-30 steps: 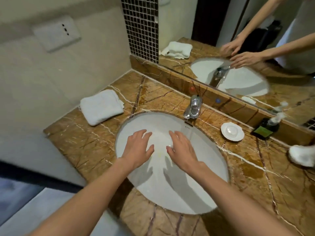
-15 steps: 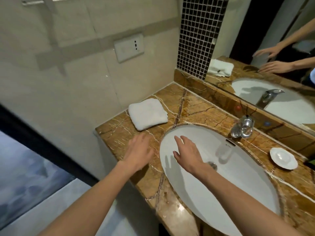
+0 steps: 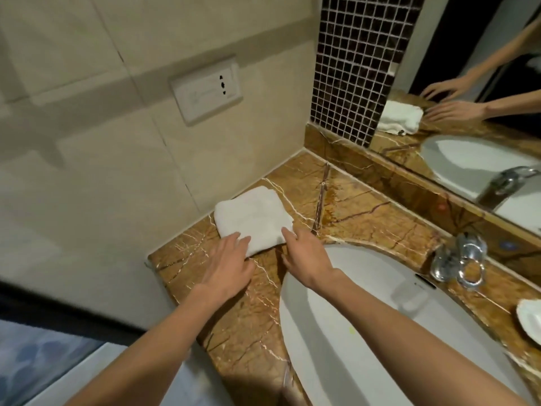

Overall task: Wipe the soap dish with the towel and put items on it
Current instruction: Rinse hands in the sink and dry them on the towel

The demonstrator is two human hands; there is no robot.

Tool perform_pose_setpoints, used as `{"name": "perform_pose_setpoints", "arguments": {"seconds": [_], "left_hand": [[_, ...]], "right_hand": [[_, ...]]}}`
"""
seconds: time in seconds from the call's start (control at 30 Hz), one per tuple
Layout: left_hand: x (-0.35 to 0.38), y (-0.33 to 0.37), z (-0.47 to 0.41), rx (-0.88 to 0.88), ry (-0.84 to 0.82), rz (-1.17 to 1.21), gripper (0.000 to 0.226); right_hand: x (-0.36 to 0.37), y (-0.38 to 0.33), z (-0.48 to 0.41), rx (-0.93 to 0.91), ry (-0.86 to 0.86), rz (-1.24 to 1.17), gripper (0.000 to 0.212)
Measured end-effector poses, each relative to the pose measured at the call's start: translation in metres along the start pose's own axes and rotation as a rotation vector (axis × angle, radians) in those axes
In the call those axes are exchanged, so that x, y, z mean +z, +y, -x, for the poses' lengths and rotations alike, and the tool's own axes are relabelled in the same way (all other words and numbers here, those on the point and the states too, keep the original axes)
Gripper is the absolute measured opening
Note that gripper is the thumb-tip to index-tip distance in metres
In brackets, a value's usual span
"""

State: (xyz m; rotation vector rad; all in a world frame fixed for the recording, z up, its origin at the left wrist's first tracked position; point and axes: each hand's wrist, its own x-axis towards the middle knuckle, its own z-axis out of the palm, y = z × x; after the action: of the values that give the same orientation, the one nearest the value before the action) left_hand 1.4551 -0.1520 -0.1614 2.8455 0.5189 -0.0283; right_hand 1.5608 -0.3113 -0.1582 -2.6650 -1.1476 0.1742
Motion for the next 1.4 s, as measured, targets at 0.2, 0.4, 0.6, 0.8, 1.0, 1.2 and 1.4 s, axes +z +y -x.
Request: {"name": "perform_pose_setpoints", "arguments": {"seconds": [0.2,0.4,0.6,0.8,1.0,1.2,1.4], "left_hand": [[0.01,-0.008,-0.036,0.023,-0.026,-0.014,0.055],[0.015,-0.023,-0.067,0.059,-0.059,-0.055,0.055],[0.025,-0.029,-0.078,0.091,-0.122,-0.061,0.051],[0.021,-0.031,-0.098,0.113,-0.094,-0.099,0.046],[0.016,-0.04,-0.148,0.084,-0.143,-0.031,0.061],[0.017,-0.051,-0.186,-0.031,-0.243,-0.099,0.067],[0.019,-0.047,-0.183,-0.079,-0.243,0.082,0.062]], "right_hand": [[0.008,0.005,-0.037,0.0,-0.059,0.048,0.047],[0.018,0.003,-0.06,0.048,-0.091,0.029,0.033],[0.024,0.0,-0.071,0.153,-0.054,-0.096,0.031],[0.025,-0.005,-0.093,0.395,-0.005,-0.349,0.05],[0.031,-0.004,-0.107,0.452,0.016,-0.359,0.017],[0.034,0.001,-0.117,0.516,0.037,-0.434,0.023],[0.027,0.01,-0.118,0.615,-0.013,-0.644,0.042]]}}
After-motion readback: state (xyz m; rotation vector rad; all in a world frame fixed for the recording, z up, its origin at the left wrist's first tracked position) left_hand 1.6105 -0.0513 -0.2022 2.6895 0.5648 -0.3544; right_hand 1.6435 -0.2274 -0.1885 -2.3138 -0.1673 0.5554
